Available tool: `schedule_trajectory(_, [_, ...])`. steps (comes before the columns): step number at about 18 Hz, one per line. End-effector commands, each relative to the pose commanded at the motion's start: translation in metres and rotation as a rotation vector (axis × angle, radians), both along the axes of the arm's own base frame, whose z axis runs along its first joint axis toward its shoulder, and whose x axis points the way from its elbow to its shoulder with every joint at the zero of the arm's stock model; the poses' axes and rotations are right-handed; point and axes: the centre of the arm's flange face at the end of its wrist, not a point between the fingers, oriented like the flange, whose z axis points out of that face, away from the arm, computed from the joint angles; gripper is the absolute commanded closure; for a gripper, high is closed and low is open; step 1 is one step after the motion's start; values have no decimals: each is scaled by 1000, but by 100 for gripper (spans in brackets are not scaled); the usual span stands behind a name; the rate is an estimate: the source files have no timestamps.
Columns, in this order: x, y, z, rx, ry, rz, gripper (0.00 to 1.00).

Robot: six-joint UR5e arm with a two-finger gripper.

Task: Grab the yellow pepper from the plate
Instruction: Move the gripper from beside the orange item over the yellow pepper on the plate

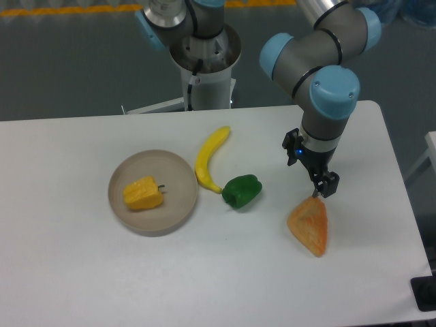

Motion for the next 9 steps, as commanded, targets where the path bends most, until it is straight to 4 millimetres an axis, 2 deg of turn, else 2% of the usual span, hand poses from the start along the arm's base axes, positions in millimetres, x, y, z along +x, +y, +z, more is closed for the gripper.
schedule_trajectory(6, [8,8,-5,-4,-7,4,0])
schedule_trajectory(9, [42,27,-10,-10,-10,19,0])
